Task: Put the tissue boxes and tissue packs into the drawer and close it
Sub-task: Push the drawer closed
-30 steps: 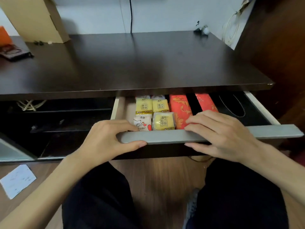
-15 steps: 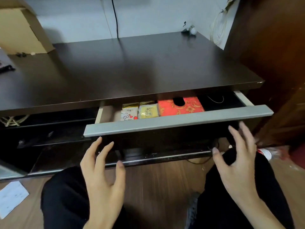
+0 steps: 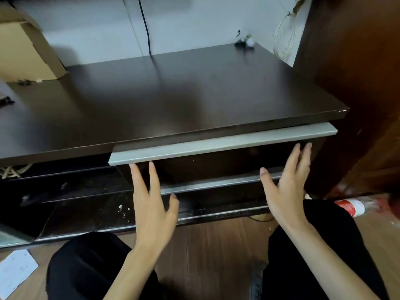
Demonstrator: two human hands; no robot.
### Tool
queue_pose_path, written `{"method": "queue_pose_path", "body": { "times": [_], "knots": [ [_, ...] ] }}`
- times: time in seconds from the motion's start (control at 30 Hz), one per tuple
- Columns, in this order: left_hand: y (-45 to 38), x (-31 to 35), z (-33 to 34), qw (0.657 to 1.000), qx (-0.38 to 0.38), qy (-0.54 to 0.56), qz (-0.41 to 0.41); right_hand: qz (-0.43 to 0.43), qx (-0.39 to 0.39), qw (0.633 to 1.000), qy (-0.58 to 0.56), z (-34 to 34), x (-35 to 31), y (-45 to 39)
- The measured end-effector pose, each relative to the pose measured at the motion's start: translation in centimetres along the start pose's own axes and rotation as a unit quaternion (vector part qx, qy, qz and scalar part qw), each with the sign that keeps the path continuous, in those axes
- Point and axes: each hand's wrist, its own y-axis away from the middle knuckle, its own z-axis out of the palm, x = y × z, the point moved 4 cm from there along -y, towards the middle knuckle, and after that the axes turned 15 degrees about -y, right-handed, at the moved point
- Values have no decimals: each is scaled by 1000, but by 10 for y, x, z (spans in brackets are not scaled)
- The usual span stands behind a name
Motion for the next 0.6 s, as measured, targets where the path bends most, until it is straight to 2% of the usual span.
{"method": "queue_pose_path", "body": {
  "times": [0.17,0.33,0.5,0.6],
  "knots": [
    [-39,-2,14,999,-18,-46,14,-34,-53,995,80,21,14,-36],
    [-47,-7,24,994,-39,-96,44,-58,-49,988,136,28,24,-47],
    [-45,-11,15,997,-45,-50,44,-67,-38,992,98,23,24,-46],
    [-40,-18,-6,998,-51,13,34,-33,-55,998,-17,14,18,-34]
  ]
}}
